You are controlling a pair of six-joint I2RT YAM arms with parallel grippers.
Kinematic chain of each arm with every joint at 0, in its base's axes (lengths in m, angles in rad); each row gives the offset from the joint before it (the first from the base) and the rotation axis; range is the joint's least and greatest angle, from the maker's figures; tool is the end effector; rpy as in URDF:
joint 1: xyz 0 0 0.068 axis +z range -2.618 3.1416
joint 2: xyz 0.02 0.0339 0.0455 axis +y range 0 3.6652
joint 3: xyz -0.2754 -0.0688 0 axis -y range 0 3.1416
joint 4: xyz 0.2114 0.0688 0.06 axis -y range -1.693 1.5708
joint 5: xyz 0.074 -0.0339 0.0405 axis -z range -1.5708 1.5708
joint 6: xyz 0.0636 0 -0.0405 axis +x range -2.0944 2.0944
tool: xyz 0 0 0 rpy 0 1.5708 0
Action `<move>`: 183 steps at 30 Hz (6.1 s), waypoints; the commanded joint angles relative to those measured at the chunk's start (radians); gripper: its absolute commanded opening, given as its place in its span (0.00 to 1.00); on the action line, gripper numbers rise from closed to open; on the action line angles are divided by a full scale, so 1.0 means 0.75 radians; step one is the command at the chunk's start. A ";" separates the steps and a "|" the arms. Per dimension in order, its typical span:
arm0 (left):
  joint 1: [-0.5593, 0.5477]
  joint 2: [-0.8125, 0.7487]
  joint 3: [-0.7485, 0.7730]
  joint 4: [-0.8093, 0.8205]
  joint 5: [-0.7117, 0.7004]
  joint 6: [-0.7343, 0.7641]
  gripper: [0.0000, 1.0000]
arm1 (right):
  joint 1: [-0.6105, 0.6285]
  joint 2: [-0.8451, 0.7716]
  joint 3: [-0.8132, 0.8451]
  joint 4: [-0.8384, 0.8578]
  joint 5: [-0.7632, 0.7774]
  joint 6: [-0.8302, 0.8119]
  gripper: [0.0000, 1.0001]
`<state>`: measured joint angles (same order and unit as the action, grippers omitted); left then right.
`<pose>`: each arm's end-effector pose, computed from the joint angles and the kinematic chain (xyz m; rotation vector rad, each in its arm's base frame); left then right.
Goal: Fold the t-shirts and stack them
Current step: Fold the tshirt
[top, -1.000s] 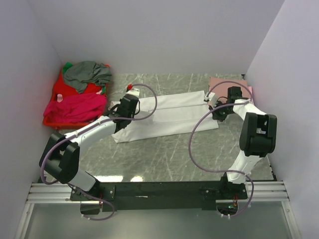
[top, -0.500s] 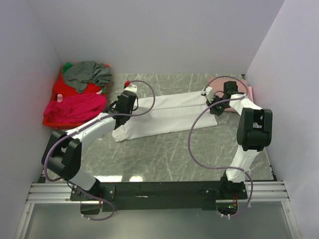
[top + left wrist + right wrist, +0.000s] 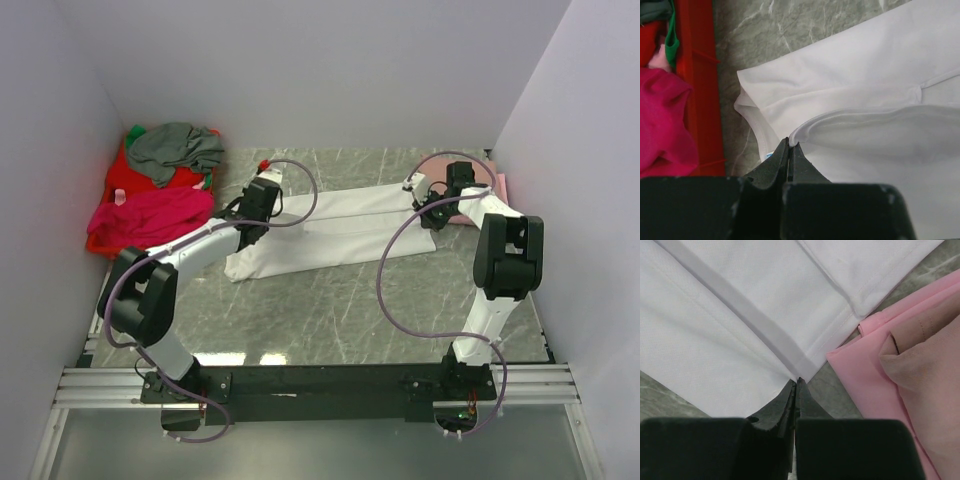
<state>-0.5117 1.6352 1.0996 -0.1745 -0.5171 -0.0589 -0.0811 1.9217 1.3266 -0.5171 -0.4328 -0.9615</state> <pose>0.3190 -0.1431 0.2478 0.2304 2.1738 0.2704 0.3826 -0.0043 0.1852 -1.1950 2.2326 0.1882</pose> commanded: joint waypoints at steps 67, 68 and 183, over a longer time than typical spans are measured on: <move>0.157 -0.968 -0.469 -0.258 0.452 -1.037 0.95 | 0.010 -0.609 -0.538 -0.227 -0.335 -0.635 0.54; 0.159 -1.028 -0.533 -0.270 0.474 -1.111 0.95 | 0.012 -0.591 -0.529 -0.205 -0.311 -0.624 0.53; 0.449 0.409 0.474 -0.149 0.972 -0.891 0.41 | 0.055 -0.942 -0.595 -0.035 -0.427 0.243 0.57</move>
<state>-0.1406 1.8626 1.3006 -0.1513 0.1890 -0.7631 -0.0280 1.2377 0.9020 -0.6147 -0.7444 -0.8436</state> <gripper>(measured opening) 0.417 0.575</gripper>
